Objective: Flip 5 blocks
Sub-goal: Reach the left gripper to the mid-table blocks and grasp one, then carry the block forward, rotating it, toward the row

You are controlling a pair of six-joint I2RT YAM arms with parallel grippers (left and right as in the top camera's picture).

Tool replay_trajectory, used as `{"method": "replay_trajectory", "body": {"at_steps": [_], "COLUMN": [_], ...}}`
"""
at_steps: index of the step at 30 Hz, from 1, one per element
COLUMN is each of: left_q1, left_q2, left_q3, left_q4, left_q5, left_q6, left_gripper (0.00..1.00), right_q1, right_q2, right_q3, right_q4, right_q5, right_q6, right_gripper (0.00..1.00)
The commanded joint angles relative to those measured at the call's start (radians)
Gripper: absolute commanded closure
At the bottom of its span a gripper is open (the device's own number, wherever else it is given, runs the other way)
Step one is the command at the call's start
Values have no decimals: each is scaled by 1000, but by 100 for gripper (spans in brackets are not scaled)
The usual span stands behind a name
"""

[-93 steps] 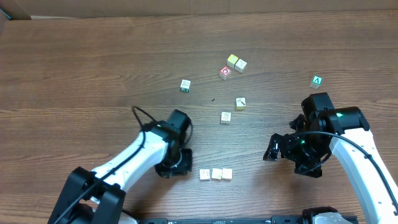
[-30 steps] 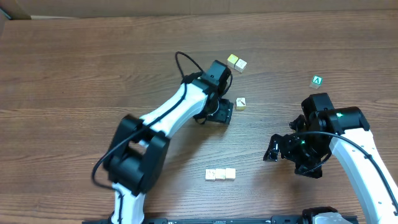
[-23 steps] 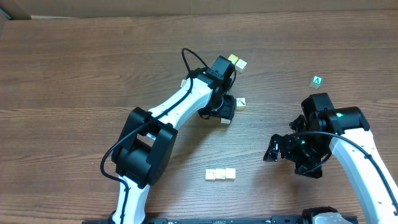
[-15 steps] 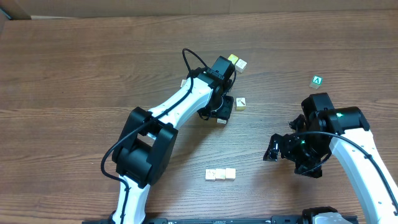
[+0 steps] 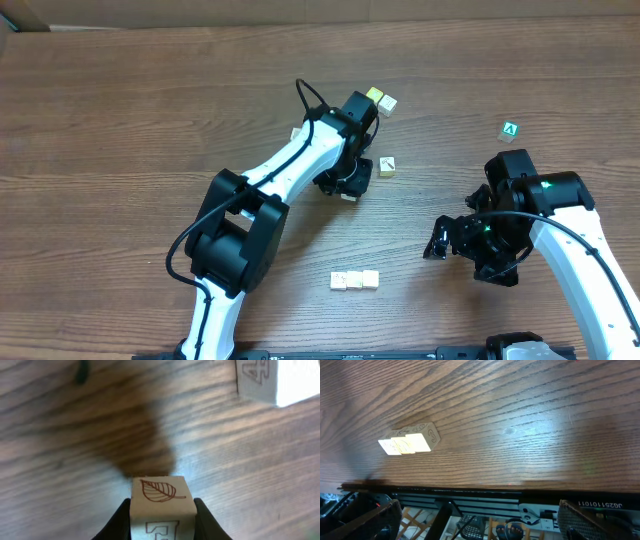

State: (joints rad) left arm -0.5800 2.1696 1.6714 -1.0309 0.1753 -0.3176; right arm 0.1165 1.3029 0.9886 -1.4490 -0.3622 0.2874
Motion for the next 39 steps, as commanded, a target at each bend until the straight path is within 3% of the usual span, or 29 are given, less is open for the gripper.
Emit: {"method": "replay_trajectory", "body": {"at_steps": [1, 9, 13, 18, 28, 32, 39], "left_q1": [11, 8, -9, -45, -178, -196, -193], "left_q2": [-14, -184, -330, -517, -757, -756, -756], "left_q3": [114, 117, -24, -312, -846, -965, -1022], "left_q4": [-87, -251, -251, -170, 120, 225, 335], "left_q5": [-90, -203, -231, -222, -15, 10, 2], "left_q6": [-5, -89, -147, -248, -438, -500, -493], "left_gripper": [91, 95, 95, 95, 96, 96, 92], "right_q1": [-5, -5, -5, -5, -5, -5, -5], "right_q2": [0, 0, 0, 0, 0, 0, 0], "right_q3": [19, 19, 19, 19, 19, 19, 19], "right_q4": [2, 0, 0, 0, 7, 4, 3], "right_q5": [-6, -6, -5, -5, -5, -5, -6], "right_q6": [-6, -7, -7, -7, -7, -7, -6], "right_gripper": [0, 0, 0, 0, 0, 0, 0]}}
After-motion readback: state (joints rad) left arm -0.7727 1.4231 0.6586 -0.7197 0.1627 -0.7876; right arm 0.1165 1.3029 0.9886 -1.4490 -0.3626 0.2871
